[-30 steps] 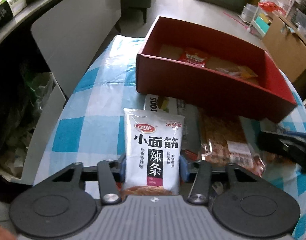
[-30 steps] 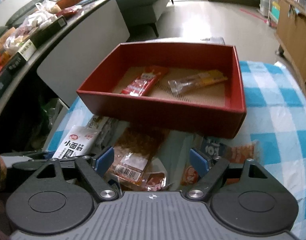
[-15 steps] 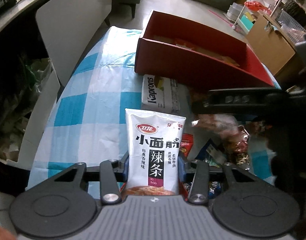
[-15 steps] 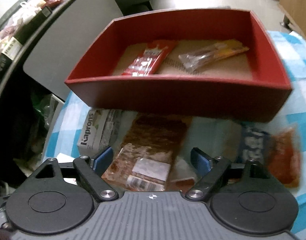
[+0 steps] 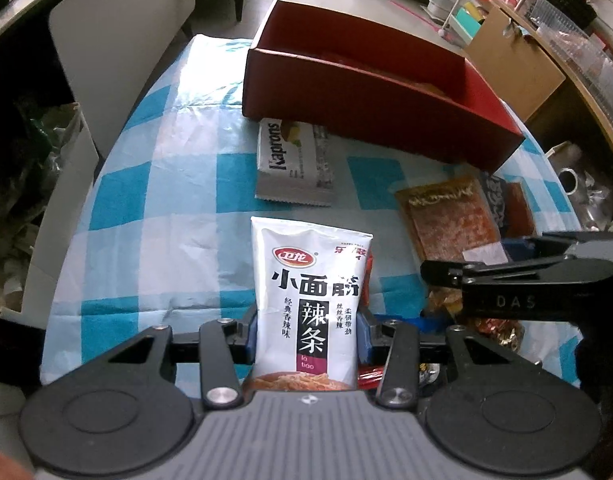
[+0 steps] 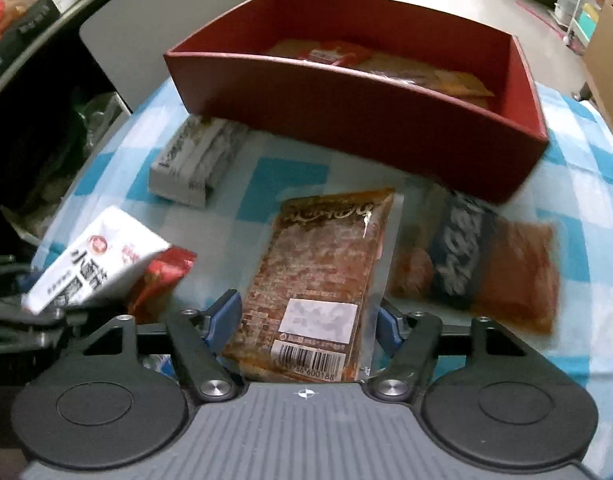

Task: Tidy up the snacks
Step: 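Grasp the brown dried-meat pack with the right tool while the left tool holds the white bag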

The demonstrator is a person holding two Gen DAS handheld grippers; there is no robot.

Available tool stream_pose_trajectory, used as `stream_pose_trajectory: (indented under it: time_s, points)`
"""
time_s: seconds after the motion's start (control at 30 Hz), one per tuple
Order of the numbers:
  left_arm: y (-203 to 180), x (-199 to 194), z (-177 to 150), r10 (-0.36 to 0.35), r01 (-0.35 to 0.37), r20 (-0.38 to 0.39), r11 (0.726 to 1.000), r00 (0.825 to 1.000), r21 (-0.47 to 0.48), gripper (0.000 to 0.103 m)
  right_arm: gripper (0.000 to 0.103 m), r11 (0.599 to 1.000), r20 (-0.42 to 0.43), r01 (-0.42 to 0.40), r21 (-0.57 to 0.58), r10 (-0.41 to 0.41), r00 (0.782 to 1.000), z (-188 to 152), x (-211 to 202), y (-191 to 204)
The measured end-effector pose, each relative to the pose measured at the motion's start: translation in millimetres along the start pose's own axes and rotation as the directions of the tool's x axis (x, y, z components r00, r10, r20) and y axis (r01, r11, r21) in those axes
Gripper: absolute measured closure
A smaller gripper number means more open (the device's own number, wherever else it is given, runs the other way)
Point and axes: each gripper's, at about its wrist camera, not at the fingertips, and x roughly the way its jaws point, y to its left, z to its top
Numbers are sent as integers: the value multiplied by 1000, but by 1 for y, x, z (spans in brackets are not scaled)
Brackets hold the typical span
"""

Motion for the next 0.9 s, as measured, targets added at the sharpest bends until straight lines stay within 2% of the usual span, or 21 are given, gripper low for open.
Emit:
stream_pose_trajectory:
  time_s: [0.07, 0.13, 0.2, 0.23, 0.33, 0.47, 0.5, 0.57, 0.6, 0.67, 0.73, 0.8, 0.9]
  points:
    - [-3, 1, 2, 10, -11, 6, 1000, 1000, 6, 65, 25, 1000, 1, 6, 21, -6, 1000, -2, 0, -5]
    - [-7, 2, 1, 32, -32, 17, 999, 999, 23, 65, 12, 999, -4, 37, 7, -37, 999, 2, 4, -1]
    - [-9, 5, 0, 61, -62, 26, 997, 998, 40, 64, 9, 995, 11, 91, -44, -90, 996, 6, 9, 7]
    - [-10, 6, 0, 75, -77, 30, 996, 997, 47, 63, 0, 992, 6, 112, -59, -112, 994, 7, 14, 10]
    - [-6, 9, 3, 80, -82, 29, 996, 996, 44, 60, 0, 994, -18, 111, -11, -111, 994, 7, 25, 7]
    - [3, 17, 11, 69, -69, 11, 998, 998, 7, 49, 0, 994, -3, 111, -9, -111, 994, 4, 24, 6]
    - [5, 18, 12, 63, -63, 8, 998, 998, -3, 49, 0, 994, 12, 112, -10, -112, 994, 2, 24, 6]
    - [5, 15, 11, 56, -55, 14, 998, 998, -8, 61, 0, 994, 37, 105, -28, -104, 994, -2, 23, 4]
    - [3, 14, 11, 61, -61, 16, 998, 998, 3, 62, 0, 994, 34, 98, -45, -96, 995, -2, 22, 3]
    - [0, 13, 9, 74, -75, 21, 997, 997, 24, 65, 5, 995, 23, 89, -48, -88, 996, 0, 18, 0]
    - [0, 11, 10, 63, -64, 15, 998, 998, 20, 67, 24, 995, 27, 83, -47, -82, 996, 1, 11, -4]
    - [0, 7, 11, 49, -49, 26, 999, 998, 12, 67, 31, 996, 37, 76, -53, -74, 997, 3, 5, -7]
    - [-4, 1, 14, 46, -48, 53, 999, 998, 20, 67, 35, 997, 45, 60, -53, -58, 997, 2, 0, -9]
